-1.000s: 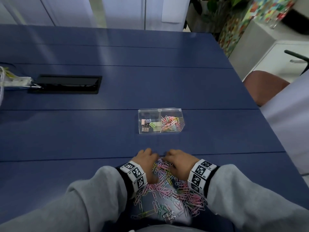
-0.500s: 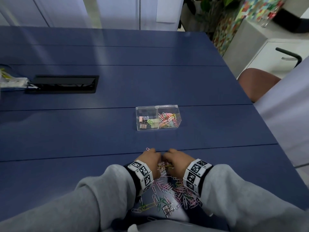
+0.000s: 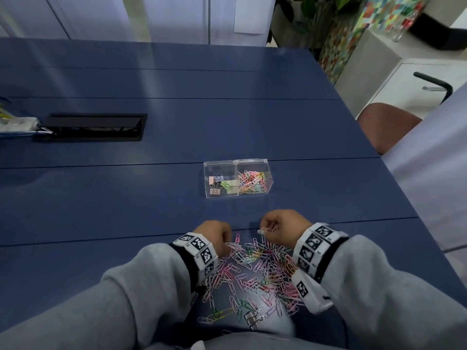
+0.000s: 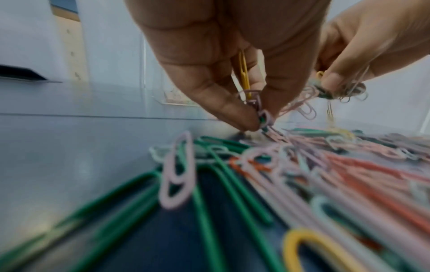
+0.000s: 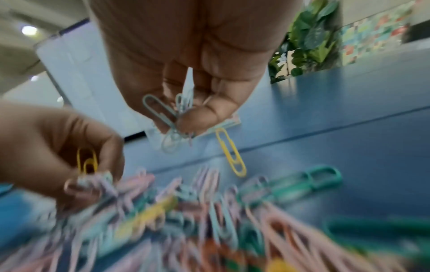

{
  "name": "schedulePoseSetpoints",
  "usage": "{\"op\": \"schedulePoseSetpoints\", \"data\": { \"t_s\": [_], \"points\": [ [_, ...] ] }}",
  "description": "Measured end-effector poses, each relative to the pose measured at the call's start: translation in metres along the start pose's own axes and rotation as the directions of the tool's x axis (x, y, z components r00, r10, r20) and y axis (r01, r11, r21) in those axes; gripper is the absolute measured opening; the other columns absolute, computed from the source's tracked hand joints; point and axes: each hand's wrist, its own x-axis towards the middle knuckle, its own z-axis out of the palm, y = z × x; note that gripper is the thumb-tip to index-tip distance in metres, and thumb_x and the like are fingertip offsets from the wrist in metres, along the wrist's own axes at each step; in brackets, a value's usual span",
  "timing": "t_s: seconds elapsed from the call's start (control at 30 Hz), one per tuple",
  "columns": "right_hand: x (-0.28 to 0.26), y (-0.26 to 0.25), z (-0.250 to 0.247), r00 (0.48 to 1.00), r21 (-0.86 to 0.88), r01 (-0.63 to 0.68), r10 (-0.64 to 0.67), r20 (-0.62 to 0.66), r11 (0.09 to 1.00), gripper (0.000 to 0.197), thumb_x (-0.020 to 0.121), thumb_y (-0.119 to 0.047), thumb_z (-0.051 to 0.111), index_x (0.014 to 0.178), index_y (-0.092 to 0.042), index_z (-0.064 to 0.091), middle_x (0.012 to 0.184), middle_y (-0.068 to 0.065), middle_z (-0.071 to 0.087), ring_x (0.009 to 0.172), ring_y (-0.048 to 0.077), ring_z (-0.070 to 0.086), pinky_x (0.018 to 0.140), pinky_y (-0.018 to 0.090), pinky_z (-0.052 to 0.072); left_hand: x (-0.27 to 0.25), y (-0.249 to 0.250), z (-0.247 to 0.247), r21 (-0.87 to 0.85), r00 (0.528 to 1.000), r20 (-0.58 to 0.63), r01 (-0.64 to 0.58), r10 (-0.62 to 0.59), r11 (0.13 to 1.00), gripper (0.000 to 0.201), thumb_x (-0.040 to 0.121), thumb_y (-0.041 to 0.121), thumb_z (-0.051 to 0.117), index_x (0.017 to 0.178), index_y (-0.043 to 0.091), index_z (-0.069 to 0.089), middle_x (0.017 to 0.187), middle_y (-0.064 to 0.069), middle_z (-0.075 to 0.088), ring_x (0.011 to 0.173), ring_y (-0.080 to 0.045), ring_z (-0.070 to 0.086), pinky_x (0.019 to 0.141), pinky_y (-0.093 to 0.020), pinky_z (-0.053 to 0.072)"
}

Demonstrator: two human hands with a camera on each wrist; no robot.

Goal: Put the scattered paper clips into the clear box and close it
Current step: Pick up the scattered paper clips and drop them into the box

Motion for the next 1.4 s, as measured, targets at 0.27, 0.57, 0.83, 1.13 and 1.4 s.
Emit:
{"op": "schedulePoseSetpoints", "data": {
  "t_s": [0.27, 0.57, 0.83, 1.13, 1.4],
  "points": [
    [0.035, -0.016, -0.054, 0.906, 0.264, 0.132, -0.009, -0.422, 0.955, 0.015, 0.079, -0.015, 0.067, 0.069, -0.025, 0.061, 0.061, -0.013, 0.055, 0.052, -0.003, 0.05, 0.055, 0.006, 0.038, -0.008, -0.028, -0.024, -0.236, 0.971, -0.188, 0.1, -0.147, 0.966, 0.021, 0.076, 0.018, 0.071, 0.064, 0.024, 0.056, 0.064, 0.012, 0.056, 0.056, -0.006, 0.053, 0.049, -0.016, 0.041],
    [0.088, -0.021, -0.052, 0.93, 0.081, 0.033, -0.001, -0.368, 0.996, 0.014, 0.083, -0.011, 0.06, 0.092, -0.018, 0.067, 0.1, 0.004, 0.068, 0.084, 0.016, 0.06, 0.079, 0.024, 0.047, -0.008, -0.017, -0.064, -0.295, 0.937, -0.332, 0.006, -0.109, 0.955, 0.022, 0.075, 0.015, 0.071, 0.064, 0.023, 0.053, 0.063, 0.01, 0.056, 0.069, -0.014, 0.057, 0.062, -0.022, 0.045],
    [0.057, 0.002, -0.051, 0.909, 0.239, 0.042, 0.062, -0.412, 0.97, 0.012, 0.082, -0.011, 0.063, 0.091, -0.017, 0.068, 0.095, 0.001, 0.066, 0.084, 0.013, 0.062, 0.076, 0.018, 0.044, 0.051, 0.042, -0.095, -0.147, 0.912, -0.406, -0.124, 0.055, 0.981, 0.013, 0.078, 0.014, 0.065, 0.074, 0.022, 0.056, 0.078, 0.007, 0.056, 0.077, -0.013, 0.053, 0.068, -0.022, 0.04],
    [0.009, 0.048, -0.029, 0.952, 0.176, -0.073, 0.122, -0.283, 0.982, 0.011, 0.083, -0.013, 0.064, 0.093, -0.013, 0.068, 0.094, 0.001, 0.063, 0.082, 0.012, 0.059, 0.082, 0.02, 0.045, 0.096, 0.062, -0.091, -0.012, 0.94, -0.332, -0.084, 0.076, 0.996, 0.024, 0.082, 0.013, 0.063, 0.106, 0.015, 0.064, 0.108, -0.003, 0.066, 0.1, -0.021, 0.06, 0.082, -0.029, 0.048],
    [0.012, 0.054, -0.016, 0.968, 0.005, -0.213, 0.212, -0.131, 0.977, 0.044, 0.086, -0.027, 0.06, 0.128, -0.018, 0.048, 0.133, 0.007, 0.046, 0.122, 0.024, 0.048, 0.102, 0.033, 0.038, 0.059, 0.046, -0.075, 0.021, 0.905, -0.39, -0.178, 0.172, 0.984, 0.019, 0.084, 0.02, 0.062, 0.103, 0.016, 0.064, 0.103, 0.0, 0.056, 0.092, -0.016, 0.054, 0.079, -0.022, 0.037]
  ]
}}
